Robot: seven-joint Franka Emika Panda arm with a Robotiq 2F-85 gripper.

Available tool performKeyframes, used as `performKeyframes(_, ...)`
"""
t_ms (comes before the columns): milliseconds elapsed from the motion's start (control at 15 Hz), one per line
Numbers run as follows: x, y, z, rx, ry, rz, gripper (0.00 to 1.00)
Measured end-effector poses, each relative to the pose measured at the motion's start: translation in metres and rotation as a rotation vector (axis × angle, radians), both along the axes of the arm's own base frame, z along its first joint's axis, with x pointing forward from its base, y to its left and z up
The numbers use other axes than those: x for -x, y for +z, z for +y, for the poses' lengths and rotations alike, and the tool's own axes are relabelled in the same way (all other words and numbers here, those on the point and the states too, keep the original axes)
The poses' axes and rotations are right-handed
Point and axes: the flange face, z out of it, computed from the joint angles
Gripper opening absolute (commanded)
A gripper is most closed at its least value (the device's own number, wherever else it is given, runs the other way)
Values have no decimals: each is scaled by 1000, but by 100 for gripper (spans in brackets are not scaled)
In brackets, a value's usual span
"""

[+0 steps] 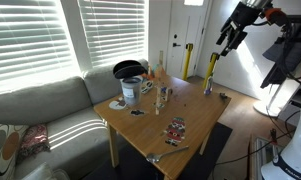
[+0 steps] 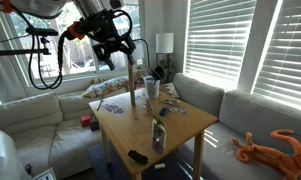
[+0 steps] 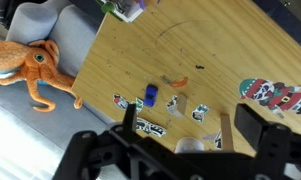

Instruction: Put one block on the table

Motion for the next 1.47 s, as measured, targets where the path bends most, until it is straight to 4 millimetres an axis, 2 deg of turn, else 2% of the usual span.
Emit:
performKeyframes(133, -10, 1, 18, -29, 14, 6, 100)
performKeyframes(333, -35, 12, 68, -81, 54, 6, 100)
performKeyframes(467, -55, 24, 92, -113, 57, -3, 100)
performKeyframes(600, -76, 32, 102, -141, 49, -7, 97)
performKeyframes(800, -109, 37, 110, -187, 47, 1, 85)
performKeyframes(1000, -137, 38, 121, -206, 54, 28, 82)
performKeyframes(1333, -167, 31, 140, -203, 47, 97, 90)
performKeyframes(1467, -175, 27, 150, -203, 41, 122, 87)
